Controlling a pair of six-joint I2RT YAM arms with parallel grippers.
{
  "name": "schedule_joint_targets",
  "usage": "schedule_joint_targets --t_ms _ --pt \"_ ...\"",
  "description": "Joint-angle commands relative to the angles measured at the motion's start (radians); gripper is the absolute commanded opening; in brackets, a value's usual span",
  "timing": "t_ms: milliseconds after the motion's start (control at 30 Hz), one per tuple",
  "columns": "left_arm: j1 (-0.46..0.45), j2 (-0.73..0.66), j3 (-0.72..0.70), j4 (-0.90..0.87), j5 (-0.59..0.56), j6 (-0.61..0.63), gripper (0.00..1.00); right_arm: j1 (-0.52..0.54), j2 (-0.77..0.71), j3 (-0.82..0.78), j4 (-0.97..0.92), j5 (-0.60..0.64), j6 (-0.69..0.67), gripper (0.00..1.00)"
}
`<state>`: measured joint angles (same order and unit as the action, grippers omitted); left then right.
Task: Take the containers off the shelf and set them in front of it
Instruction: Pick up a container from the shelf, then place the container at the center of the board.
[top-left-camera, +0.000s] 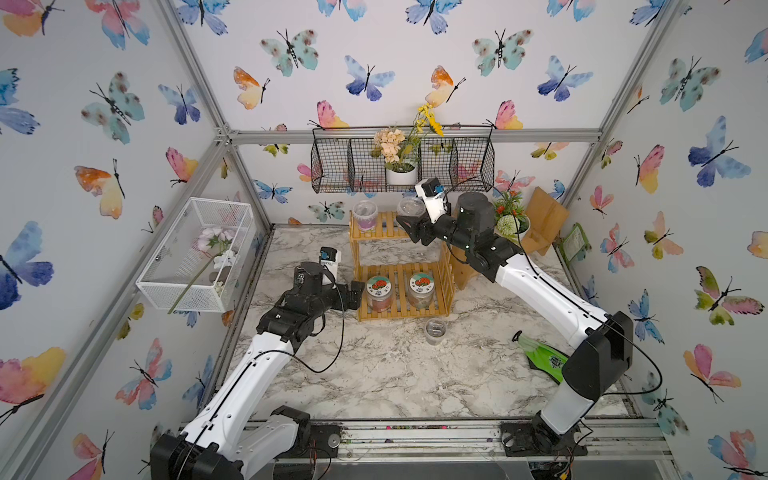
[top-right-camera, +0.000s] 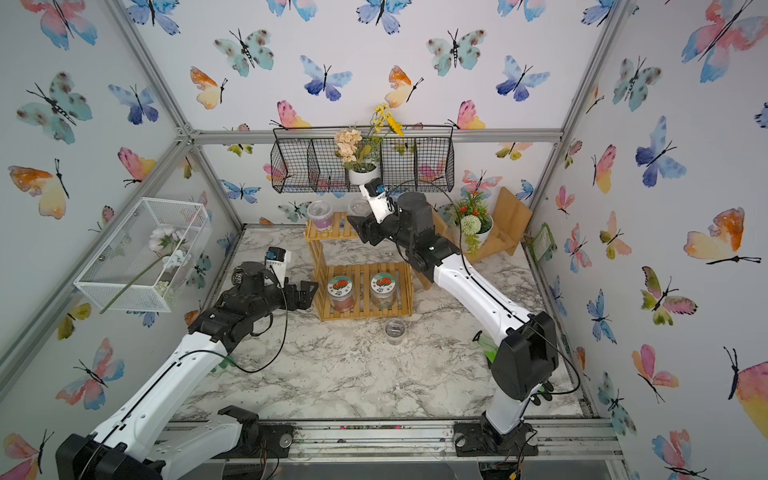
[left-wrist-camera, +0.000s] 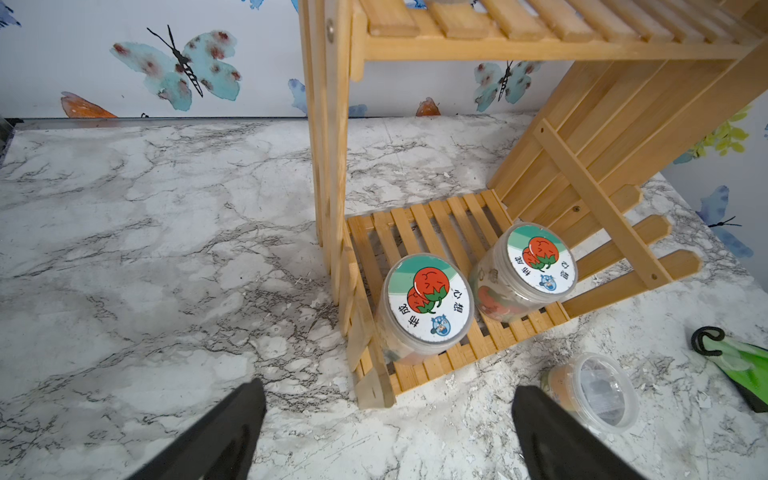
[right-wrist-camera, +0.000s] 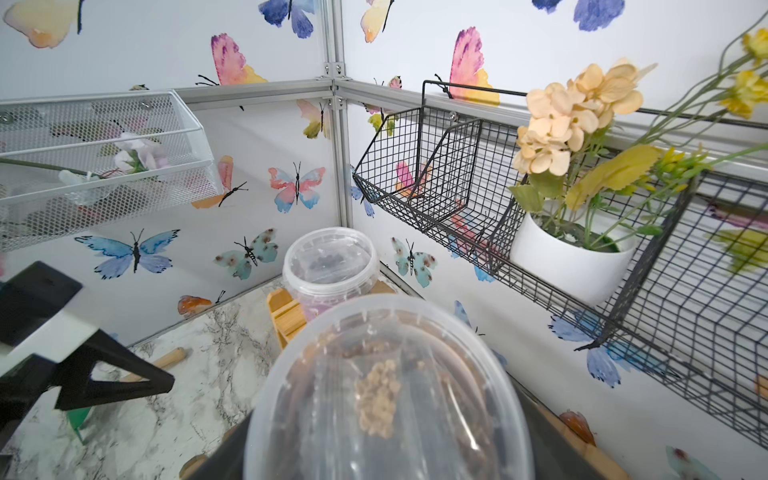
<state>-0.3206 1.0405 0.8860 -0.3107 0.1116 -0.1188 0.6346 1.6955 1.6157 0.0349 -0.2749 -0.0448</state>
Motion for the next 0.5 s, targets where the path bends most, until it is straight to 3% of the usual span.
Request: schedule_joint_targets --t_ms 0,467 --pt "0.005 0.000 -0.010 0.020 0.042 0.008 0.99 0.009 -0.088 -0.100 0.021 -0.064 0.009 0.68" --pt "0.005 -0.010 -0.030 0.019 0.046 0.008 0.99 0.087 -0.339 -0.480 0.127 -0.064 0.008 0.67"
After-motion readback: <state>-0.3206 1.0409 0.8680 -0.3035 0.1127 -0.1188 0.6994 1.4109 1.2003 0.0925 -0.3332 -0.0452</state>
